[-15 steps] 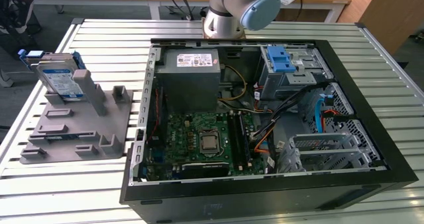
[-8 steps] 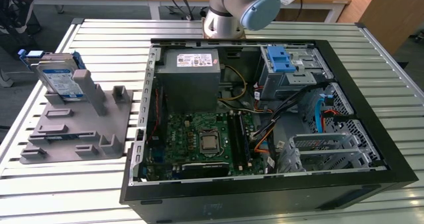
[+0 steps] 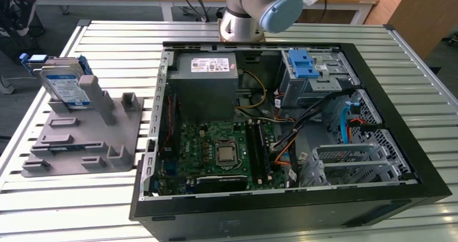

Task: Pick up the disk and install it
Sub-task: 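Pick up the disk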

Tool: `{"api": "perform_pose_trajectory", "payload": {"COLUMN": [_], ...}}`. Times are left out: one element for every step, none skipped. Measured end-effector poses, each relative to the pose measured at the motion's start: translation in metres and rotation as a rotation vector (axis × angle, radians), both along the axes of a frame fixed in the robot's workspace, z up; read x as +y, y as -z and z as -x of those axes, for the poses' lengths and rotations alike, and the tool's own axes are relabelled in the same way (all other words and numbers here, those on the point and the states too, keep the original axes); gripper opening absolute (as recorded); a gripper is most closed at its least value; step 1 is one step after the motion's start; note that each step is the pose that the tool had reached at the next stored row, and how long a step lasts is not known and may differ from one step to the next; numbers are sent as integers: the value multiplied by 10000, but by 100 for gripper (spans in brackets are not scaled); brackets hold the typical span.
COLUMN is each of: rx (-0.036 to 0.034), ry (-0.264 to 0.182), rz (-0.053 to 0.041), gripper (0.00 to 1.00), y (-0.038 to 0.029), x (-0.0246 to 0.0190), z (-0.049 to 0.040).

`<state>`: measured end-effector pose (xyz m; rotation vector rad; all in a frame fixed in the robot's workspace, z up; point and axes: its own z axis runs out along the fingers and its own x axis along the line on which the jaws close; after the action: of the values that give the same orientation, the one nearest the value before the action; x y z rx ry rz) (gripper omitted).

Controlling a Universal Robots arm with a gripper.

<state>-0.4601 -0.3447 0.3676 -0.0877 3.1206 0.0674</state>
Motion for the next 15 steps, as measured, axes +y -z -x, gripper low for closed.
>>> {"api": "perform_pose_trajectory", "payload": {"rx": [0,-1,-1,-1,0,0,0,-1,-1,-1,0,0,0,1,0], "ry": [-59,-186,-356,-533,-714,-904,-1085,-1270,-1444,-1629,-1808,-1988,-2106,-2143,-2146], "rz": [0,0,-1,0,0,0,0,0,0,0,0,0,2,3,3], "gripper": [11,11,11,11,11,11,11,11,11,11,11,11,11,11,11], "y": [0,1,2,2,3,4,5,6,8,9,9,10,11,10,11], "x": [0,0,0,0,0,0,0,0,0,0,0,0,0,0,0], "z": [0,0,0,0,0,0,0,0,0,0,0,0,0,0,0]}}
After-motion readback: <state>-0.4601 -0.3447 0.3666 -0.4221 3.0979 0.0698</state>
